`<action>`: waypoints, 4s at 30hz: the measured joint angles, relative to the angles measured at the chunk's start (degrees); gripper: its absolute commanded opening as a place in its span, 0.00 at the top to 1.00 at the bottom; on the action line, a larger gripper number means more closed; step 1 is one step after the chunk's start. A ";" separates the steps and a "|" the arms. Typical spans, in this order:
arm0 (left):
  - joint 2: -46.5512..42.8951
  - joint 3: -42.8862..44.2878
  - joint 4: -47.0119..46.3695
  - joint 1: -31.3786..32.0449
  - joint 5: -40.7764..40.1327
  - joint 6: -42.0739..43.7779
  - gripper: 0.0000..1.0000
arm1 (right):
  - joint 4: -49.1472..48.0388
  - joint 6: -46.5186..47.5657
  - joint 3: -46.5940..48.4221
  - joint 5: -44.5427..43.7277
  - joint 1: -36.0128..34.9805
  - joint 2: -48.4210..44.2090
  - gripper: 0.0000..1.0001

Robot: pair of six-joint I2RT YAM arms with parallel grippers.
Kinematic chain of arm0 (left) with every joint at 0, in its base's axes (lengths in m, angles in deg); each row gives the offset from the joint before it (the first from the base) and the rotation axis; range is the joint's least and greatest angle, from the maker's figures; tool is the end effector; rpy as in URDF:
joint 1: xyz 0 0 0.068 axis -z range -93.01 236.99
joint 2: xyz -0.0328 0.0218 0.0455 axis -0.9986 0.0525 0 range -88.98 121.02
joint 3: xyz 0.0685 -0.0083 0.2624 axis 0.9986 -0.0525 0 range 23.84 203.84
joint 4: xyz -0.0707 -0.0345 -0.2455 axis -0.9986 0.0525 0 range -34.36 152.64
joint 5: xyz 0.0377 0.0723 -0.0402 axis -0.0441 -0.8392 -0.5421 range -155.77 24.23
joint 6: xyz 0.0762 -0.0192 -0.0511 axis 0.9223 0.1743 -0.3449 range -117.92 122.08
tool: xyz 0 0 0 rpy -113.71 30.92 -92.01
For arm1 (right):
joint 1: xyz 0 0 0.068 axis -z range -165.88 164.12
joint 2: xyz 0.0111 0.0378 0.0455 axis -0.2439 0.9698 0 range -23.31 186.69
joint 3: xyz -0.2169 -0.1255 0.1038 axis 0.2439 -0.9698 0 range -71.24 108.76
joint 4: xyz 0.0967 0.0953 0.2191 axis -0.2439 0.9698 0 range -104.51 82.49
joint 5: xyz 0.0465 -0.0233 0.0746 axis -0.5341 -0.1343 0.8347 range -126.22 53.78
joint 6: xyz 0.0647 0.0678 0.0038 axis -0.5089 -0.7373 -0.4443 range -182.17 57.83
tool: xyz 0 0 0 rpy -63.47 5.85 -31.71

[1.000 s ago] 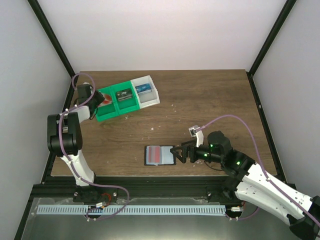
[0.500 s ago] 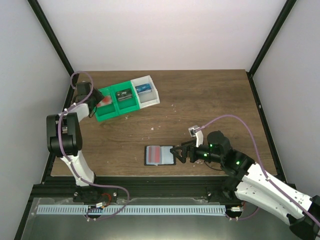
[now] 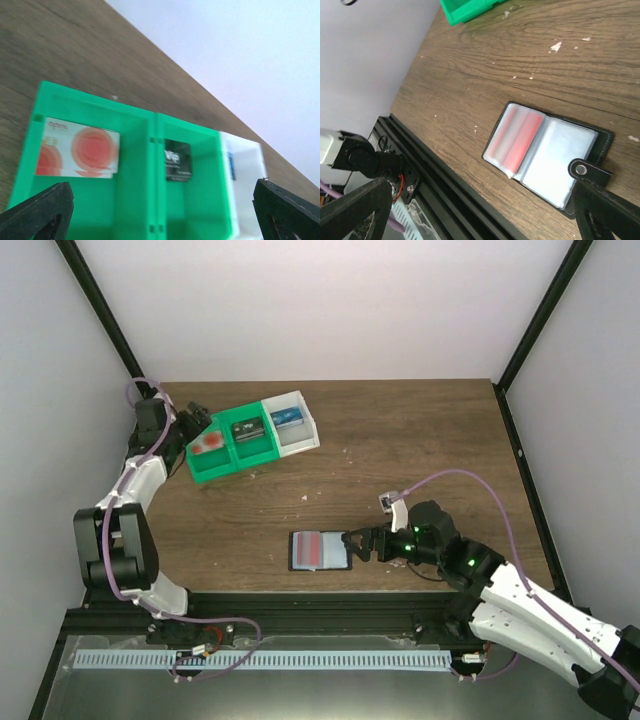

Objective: Take the credit cards out of the card holder

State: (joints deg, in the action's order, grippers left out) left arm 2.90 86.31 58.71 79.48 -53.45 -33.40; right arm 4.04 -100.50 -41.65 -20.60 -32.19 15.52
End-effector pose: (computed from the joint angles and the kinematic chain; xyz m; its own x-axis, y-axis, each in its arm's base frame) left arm 0.3992 0.0344 0.2257 -0.4629 -0.6331 -0.6204 -0.2678 0.7671 -0.5829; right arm 0.1222 0.1609 0.2260 -0.7866 0.0412 -0.6160 -0.4756 0.5959 0.6471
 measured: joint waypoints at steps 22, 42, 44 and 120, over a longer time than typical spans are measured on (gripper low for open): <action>-23.63 -26.97 4.61 10.84 26.77 2.16 0.25 | 4.09 -9.05 1.66 -6.60 0.00 9.01 0.02; -27.67 -37.73 0.76 25.83 31.32 -3.39 0.35 | -4.33 -15.76 5.99 2.58 -0.07 27.80 0.57; -27.85 -39.67 -0.61 25.90 31.78 -4.61 0.35 | -5.86 -16.20 6.71 3.65 -0.28 30.27 0.61; -3.43 -45.09 -37.97 41.59 33.86 -25.73 0.50 | -25.22 -16.02 2.91 9.70 -4.04 50.95 0.99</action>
State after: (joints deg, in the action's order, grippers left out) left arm -0.53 41.22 20.74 121.08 -19.59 -59.13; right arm -21.18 -116.52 -38.74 -10.90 -36.23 66.47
